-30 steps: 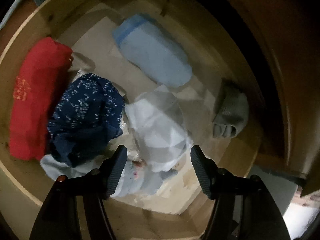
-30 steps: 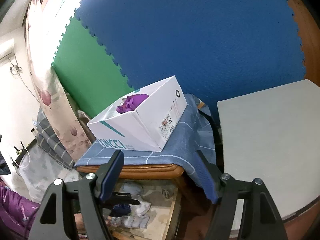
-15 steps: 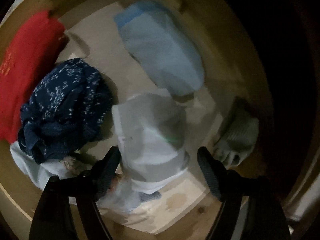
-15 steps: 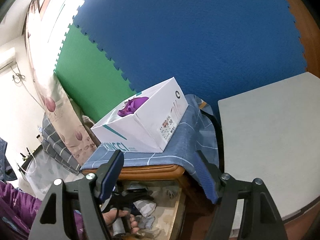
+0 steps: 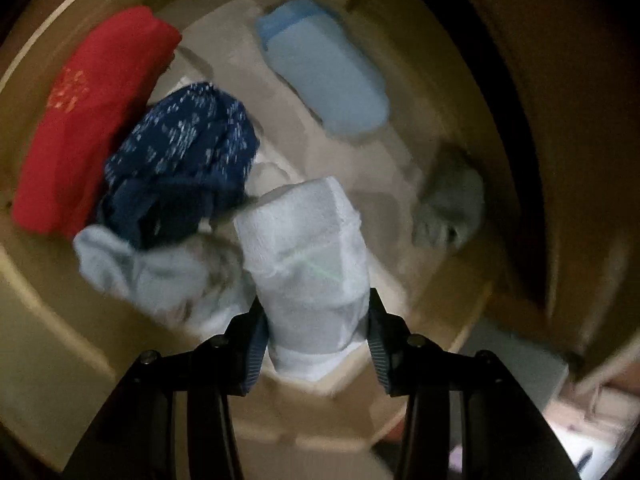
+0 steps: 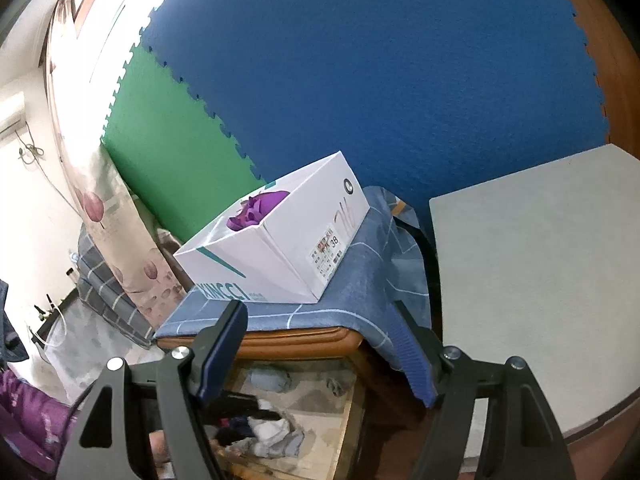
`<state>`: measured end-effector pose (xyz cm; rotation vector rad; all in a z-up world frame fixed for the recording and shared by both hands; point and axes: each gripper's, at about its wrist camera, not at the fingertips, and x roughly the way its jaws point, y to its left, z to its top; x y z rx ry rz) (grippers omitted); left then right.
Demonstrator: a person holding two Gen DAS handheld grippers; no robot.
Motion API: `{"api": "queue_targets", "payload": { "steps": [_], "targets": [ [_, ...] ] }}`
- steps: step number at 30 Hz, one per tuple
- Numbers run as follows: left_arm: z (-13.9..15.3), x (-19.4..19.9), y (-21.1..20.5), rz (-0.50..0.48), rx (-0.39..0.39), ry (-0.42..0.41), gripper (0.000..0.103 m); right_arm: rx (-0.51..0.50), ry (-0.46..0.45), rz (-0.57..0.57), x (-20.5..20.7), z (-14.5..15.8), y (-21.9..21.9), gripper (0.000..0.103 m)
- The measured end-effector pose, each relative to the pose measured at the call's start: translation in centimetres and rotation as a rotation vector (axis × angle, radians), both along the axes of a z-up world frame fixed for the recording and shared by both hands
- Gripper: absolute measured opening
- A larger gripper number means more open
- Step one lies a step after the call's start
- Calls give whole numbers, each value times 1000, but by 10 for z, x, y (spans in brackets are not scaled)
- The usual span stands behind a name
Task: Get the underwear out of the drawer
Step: 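Close the left gripper on the white sock and lift it, then carry the white sock to the shoe box and open the left gripper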
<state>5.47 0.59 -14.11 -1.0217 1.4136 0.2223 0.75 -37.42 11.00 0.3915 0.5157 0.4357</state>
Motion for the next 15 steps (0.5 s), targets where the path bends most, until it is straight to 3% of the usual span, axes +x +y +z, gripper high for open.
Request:
{"api": "queue_targets", "payload": {
  "steps": [7,15],
  "targets": [
    [50,-25,7,-166,-60,-66,41,-43,4,-3,2,1,9,74],
    [102,-42,31,-314,-48,-190,41,-90,15,-5,5,1,18,74]
  ]
}}
